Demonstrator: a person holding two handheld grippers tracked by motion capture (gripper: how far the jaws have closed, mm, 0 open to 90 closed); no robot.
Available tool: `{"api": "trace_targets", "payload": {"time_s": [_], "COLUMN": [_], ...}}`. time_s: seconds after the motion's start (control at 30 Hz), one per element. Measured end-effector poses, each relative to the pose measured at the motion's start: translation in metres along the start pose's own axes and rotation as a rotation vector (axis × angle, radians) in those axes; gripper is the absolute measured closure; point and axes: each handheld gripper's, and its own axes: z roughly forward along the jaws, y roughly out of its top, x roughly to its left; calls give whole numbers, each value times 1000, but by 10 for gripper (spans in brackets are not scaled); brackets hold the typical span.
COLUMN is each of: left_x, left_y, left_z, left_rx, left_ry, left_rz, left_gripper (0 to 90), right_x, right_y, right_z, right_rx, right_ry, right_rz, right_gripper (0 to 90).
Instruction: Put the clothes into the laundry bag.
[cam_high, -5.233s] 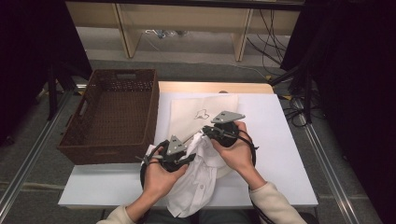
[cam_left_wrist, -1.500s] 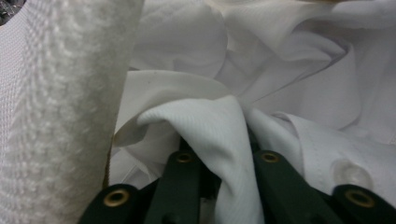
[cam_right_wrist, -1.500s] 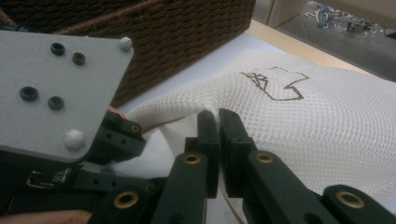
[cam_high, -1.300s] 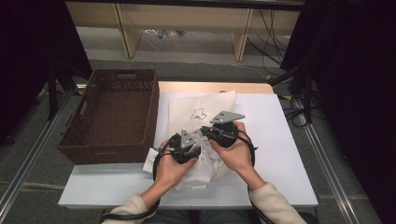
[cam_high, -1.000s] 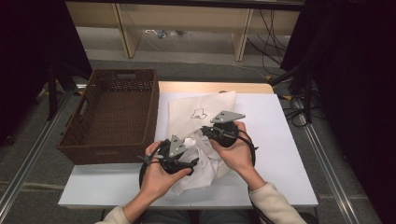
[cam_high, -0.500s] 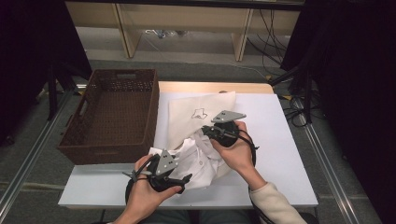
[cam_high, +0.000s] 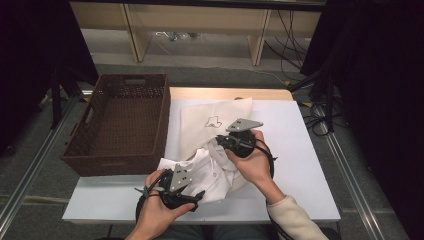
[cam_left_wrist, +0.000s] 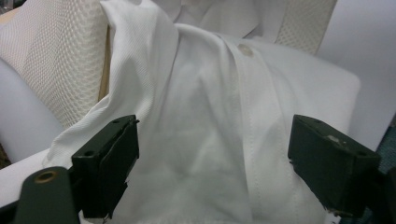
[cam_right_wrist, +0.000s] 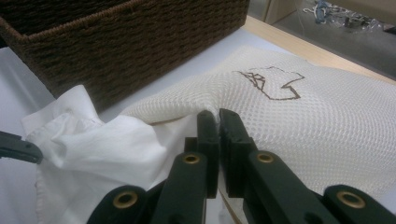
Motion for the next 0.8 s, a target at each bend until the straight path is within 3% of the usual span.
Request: {"api": "trace_targets", "payload": {"time_s": [0.03,0.07,0.33,0.37,0.4,0.43,0.47,0.53,0.67,0.73,0.8], "left_x": [2,1,6,5,5,4,2,2,4,5,5], "left_y": [0,-2,-7,-8,-8,-8,-9,-8,-5,-4,-4], "left_z": [2,6,38,43,46,50,54,57,58,58,57], "left_rx": [17,13,131,129,138,146,149,154,155,153,139], "left_ry": [-2,2,-49,-46,-48,-48,-46,-62,-70,-77,-76], "left_rz": [26,1,32,18,43,41,9,18,20,14,10], "left_gripper": [161,160,210,239,285,331,354,425,632,708,800], "right_x": [-2,-2,-2,-2,-2,-3,-2,-2,-1,1,1], "right_y": [0,0,0,0,0,0,0,0,0,-1,-1], "right_z": [1,1,1,1,1,2,2,2,2,2,2], "right_rx": [-10,-8,-6,-4,-4,-10,-5,-2,-4,4,4], "right_ry": [-1,1,3,3,4,-3,1,7,4,3,5], "right_rz": [-32,-32,-31,-31,-31,-47,-37,-38,-39,-14,-28], "right_gripper": [888,888,888,888,889,889,889,889,888,889,889]}}
